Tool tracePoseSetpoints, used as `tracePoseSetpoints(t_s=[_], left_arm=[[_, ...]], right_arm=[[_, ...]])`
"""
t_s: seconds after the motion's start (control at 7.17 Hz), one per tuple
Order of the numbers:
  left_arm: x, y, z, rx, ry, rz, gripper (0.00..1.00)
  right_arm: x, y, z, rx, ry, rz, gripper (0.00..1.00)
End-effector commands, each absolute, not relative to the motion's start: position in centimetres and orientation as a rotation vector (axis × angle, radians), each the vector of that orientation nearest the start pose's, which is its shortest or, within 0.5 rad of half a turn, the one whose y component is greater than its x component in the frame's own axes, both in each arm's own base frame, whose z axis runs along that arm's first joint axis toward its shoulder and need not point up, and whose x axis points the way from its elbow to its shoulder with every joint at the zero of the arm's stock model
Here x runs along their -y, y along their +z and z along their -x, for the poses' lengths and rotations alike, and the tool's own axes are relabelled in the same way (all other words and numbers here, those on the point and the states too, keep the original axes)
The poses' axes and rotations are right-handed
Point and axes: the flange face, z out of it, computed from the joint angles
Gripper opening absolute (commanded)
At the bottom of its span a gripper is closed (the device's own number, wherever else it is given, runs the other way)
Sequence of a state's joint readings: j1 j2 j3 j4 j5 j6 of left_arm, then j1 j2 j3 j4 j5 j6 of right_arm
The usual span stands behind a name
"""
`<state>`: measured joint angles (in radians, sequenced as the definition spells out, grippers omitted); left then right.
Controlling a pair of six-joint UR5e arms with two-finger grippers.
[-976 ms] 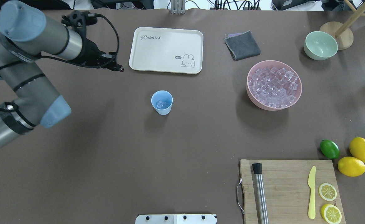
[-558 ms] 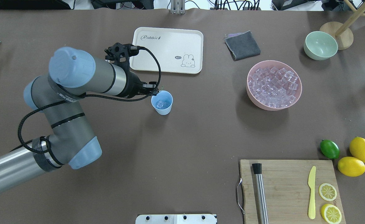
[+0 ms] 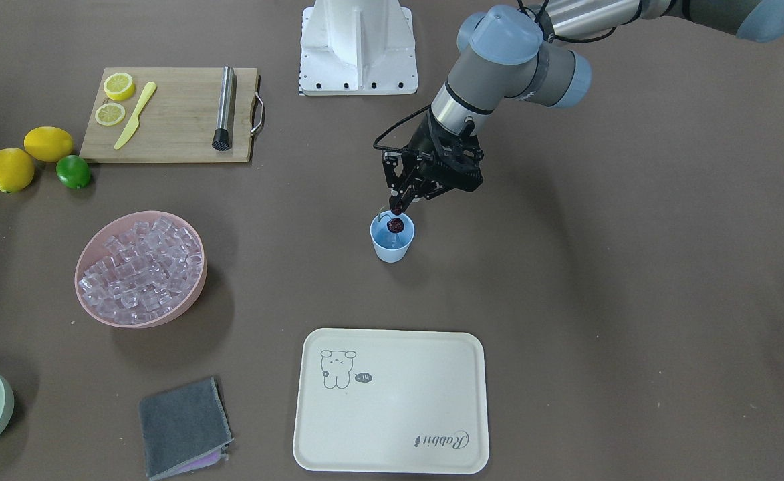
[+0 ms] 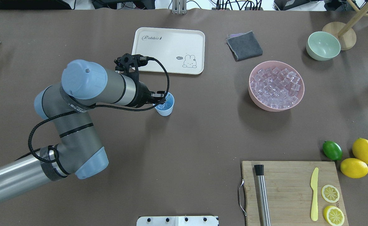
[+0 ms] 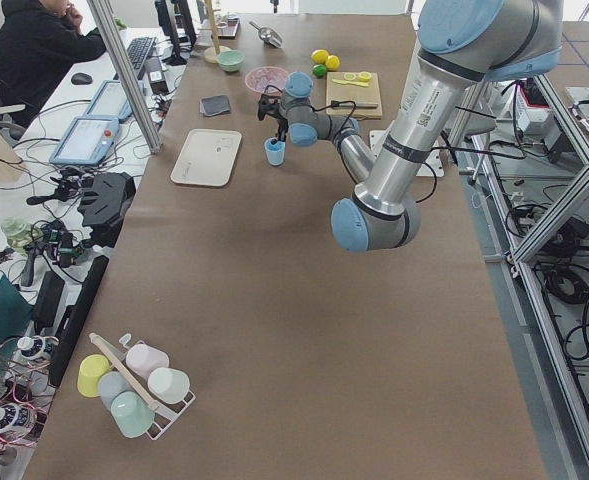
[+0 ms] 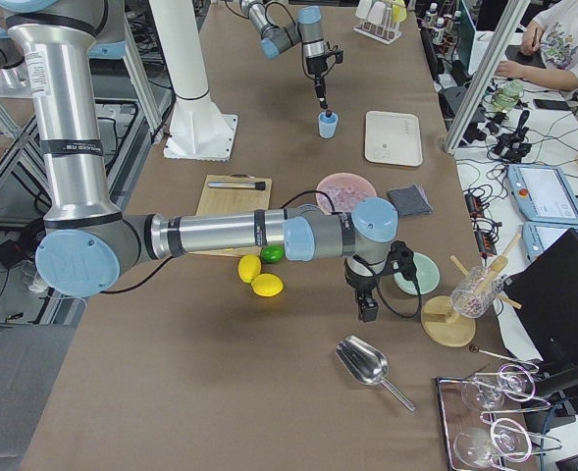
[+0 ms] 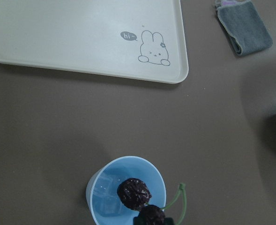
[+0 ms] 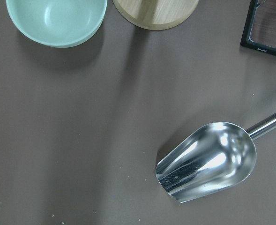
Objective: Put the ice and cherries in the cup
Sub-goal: 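Lift the cherry with the left gripper and move it over the blue cup, then open the left gripper to drop the cherry into the cup and withdraw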
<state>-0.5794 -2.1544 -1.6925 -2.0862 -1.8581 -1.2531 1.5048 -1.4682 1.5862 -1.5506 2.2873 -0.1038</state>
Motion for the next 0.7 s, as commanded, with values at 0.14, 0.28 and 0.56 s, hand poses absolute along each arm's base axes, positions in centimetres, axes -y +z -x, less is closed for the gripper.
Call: tracePoseSetpoints(t_s=[0.14,0.28,0.56], left_arm=[[44.7,20.3,-49.1,-1.201,-0.053,-0.299,0.98],[46.8,21.4,-46.4,-1.180,-0.090,-0.308,0.98],[56.1,34.9,-30.6,-0.993,-0.016,-0.225,0.98]], right_arm=[[54.4,60.0,-3.2,0.715,-0.213,-0.148,0.99],[54.4,59.9,-3.2,0.714,-0.213,-0.149,0.99],[54.6,59.8,-3.2,0.714,-0.211,-0.149,0.99]])
